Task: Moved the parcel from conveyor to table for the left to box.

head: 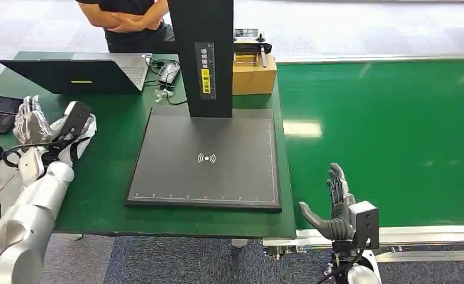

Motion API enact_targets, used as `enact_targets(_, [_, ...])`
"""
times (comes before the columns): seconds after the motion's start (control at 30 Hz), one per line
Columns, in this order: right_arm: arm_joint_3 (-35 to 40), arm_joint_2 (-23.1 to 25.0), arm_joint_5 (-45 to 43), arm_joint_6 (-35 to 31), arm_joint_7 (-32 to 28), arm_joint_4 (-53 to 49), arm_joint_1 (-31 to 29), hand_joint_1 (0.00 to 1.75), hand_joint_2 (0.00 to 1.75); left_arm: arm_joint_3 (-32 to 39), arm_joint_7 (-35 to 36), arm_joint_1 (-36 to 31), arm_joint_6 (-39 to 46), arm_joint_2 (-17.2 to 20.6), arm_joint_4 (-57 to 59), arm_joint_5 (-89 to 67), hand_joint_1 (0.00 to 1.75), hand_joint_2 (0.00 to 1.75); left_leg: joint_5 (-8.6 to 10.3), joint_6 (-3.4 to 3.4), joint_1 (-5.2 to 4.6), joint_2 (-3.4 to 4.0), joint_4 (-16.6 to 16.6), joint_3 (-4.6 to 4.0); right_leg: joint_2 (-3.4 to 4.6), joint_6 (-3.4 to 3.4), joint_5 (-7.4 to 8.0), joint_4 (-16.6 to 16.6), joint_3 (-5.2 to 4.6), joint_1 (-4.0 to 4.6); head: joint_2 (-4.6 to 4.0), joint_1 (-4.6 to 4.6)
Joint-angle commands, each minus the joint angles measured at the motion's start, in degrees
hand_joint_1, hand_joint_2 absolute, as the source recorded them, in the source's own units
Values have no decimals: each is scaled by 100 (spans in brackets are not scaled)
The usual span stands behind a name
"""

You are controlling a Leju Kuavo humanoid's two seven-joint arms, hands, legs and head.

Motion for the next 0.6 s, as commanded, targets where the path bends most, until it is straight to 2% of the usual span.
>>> enact_targets(0.03, [-189, -31, 19, -2, 43, 227, -71, 0, 175, 1570, -1208, -310, -1487, -502, 108, 1979, 0, 175, 3, -17, 9, -25, -6, 9, -19, 10, -3, -10, 19, 5, 0, 0])
enact_targets(0.1, [-183, -56, 48, 21, 10, 380, -152, 0, 175, 2064, -1249, -360, -2714, -541, 186, 2737, 0, 175, 2, -17, 9, -25, -1, 5, -18, 10, -2, -7, 14, 6, 0, 0])
enact_targets(0.13, [-177, -54, 52, 23, 5, 408, -176, 0, 175, 2077, -1253, -336, -2733, -540, 170, 2760, 0, 175, 2, -11, 7, -17, 0, 2, -12, 7, 0, -6, 8, 4, 0, 0])
enact_targets(0.27, [-146, -92, 91, 37, -13, 545, -275, 0, 175, 1744, -890, -404, -3680, -433, 420, 2547, 0, 175, 4, -20, 9, -13, -6, 11, -5, 12, 2, -12, 16, 5, 0, 2])
enact_targets(0.3, [-132, -107, 109, 49, -8, 610, -322, 0, 175, 1610, -741, -392, -4180, -399, 416, 2471, 0, 175, 2, -15, 9, -10, -1, 3, -5, 8, 1, -6, 8, 6, 0, 0])
enact_targets(0.5, [-191, -59, 151, 33, 33, 408, -225, 0, 175, 1827, -1409, -410, -3446, -559, 98, 2758, 0, 175, 1, -17, 9, -18, 1, 5, -12, 11, -2, -6, 13, 6, 0, 2])
enact_targets(0.57, [-209, -44, 157, 35, 52, 326, -192, 0, 175, 2008, -1903, -429, -2849, -634, -87, 3002, 0, 175, 0, -19, 10, -20, 1, 3, -13, 11, -4, -5, 11, 6, 0, -2])
enact_targets(0.6, [-211, -41, 156, 38, 52, 298, -179, 0, 175, 2240, -2380, -407, -2626, -717, -240, 3386, 0, 175, 0, -13, 9, -19, 5, -3, -15, 7, -4, -2, 5, 6, 0, 2])
